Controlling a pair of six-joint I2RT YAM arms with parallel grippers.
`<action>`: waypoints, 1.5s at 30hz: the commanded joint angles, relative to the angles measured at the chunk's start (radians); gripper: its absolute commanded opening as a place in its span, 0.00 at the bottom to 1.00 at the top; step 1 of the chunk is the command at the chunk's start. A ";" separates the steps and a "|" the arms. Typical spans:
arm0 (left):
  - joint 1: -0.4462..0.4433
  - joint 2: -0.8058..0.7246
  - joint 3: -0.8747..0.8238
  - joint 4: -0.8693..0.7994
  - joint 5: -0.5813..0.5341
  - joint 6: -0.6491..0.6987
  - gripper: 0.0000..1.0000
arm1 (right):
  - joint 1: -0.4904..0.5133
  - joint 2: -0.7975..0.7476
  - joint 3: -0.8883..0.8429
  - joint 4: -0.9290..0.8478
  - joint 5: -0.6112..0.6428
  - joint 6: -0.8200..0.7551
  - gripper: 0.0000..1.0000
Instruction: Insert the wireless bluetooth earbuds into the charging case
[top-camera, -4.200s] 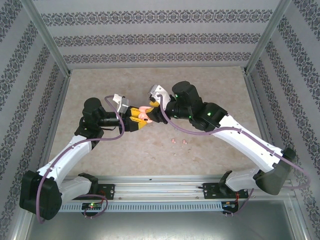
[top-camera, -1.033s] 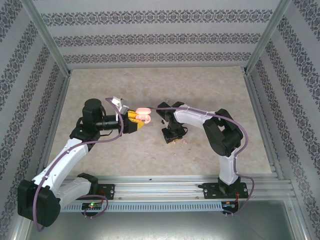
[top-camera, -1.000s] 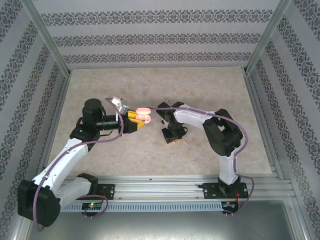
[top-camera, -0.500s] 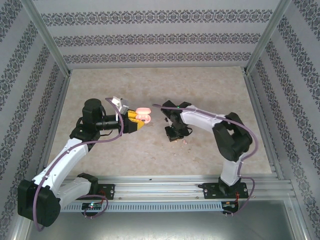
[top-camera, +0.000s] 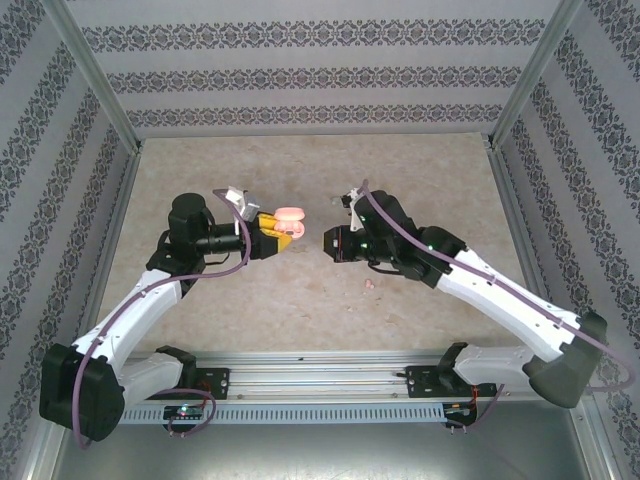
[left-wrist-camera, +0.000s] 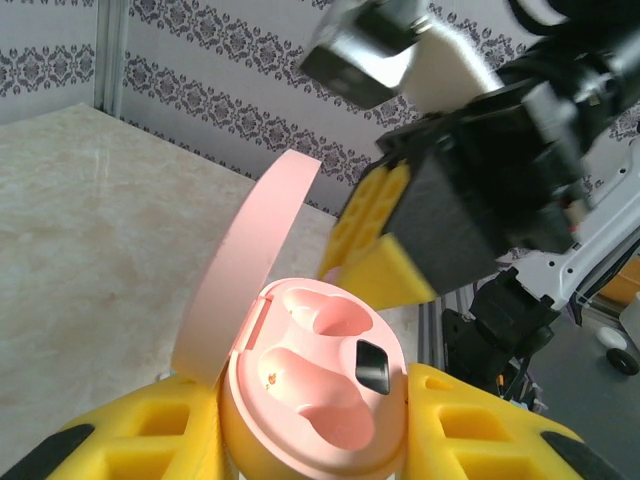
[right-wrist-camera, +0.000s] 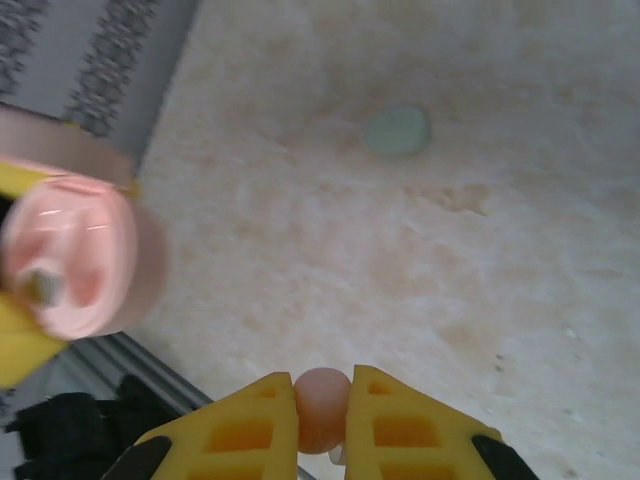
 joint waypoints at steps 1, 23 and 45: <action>0.010 0.005 0.001 0.120 0.011 -0.027 0.16 | 0.044 -0.032 -0.020 0.138 0.091 0.087 0.12; 0.006 0.008 -0.016 0.164 -0.010 -0.030 0.15 | 0.143 0.115 0.119 0.324 0.113 0.090 0.12; 0.004 0.000 -0.010 0.133 -0.012 -0.007 0.16 | 0.153 0.201 0.180 0.267 0.081 0.070 0.12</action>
